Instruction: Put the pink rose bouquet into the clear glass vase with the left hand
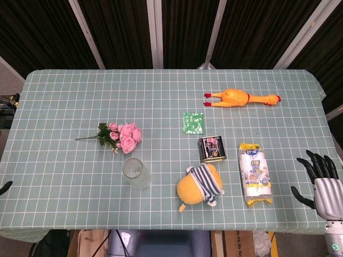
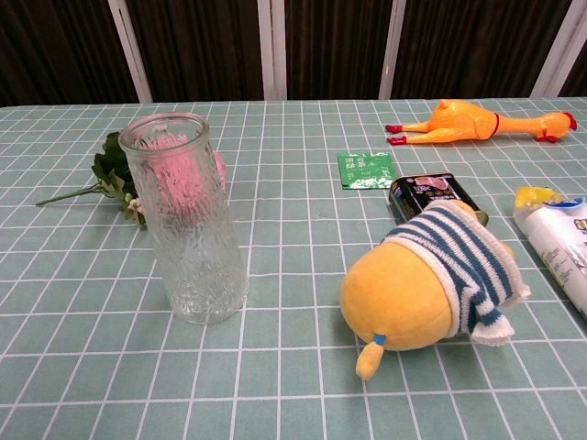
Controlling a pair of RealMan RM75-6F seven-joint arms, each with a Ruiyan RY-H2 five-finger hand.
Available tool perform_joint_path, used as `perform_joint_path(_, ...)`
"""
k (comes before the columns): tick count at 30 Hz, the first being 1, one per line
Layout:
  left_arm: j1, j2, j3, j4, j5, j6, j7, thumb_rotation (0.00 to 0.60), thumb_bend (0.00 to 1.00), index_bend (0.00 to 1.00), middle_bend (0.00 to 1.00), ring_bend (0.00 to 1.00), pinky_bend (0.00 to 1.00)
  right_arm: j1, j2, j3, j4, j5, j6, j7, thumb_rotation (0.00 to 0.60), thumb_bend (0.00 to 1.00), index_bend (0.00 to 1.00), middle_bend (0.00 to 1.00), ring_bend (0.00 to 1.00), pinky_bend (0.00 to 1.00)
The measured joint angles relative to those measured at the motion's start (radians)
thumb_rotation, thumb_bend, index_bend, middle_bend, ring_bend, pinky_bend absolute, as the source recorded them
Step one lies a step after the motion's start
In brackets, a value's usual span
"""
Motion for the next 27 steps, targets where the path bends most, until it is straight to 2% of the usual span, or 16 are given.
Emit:
perform_joint_path(6, -0.019, -0.005, -0.014, 0.005, -0.022, -0.023, 0.025, 0.600, 0.18, 0.10, 0.07, 0.00, 0.08, -0.002, 0.004, 0.001, 0.002, 0.006, -0.001, 0.015, 0.600, 0.28, 0.21, 0.09, 0.08, 0.00)
perform_joint_path(10, -0.065, -0.002, -0.038, 0.014, -0.046, -0.085, 0.041, 0.600, 0.18, 0.08, 0.07, 0.00, 0.08, -0.004, 0.005, 0.004, 0.004, 0.013, 0.001, 0.028, 0.600, 0.28, 0.21, 0.09, 0.08, 0.00)
perform_joint_path(20, -0.291, 0.022, -0.125, 0.016, -0.197, -0.408, 0.151, 0.600, 0.15, 0.07, 0.06, 0.00, 0.08, -0.003, 0.001, 0.008, 0.009, 0.029, -0.009, 0.018, 0.600, 0.28, 0.21, 0.09, 0.08, 0.00)
perform_joint_path(27, -0.414, -0.017, -0.148, 0.035, -0.307, -0.566, 0.222, 0.600, 0.13, 0.07, 0.05, 0.00, 0.08, 0.004, -0.008, 0.008, 0.012, 0.038, -0.026, -0.009, 0.600, 0.28, 0.21, 0.09, 0.08, 0.00)
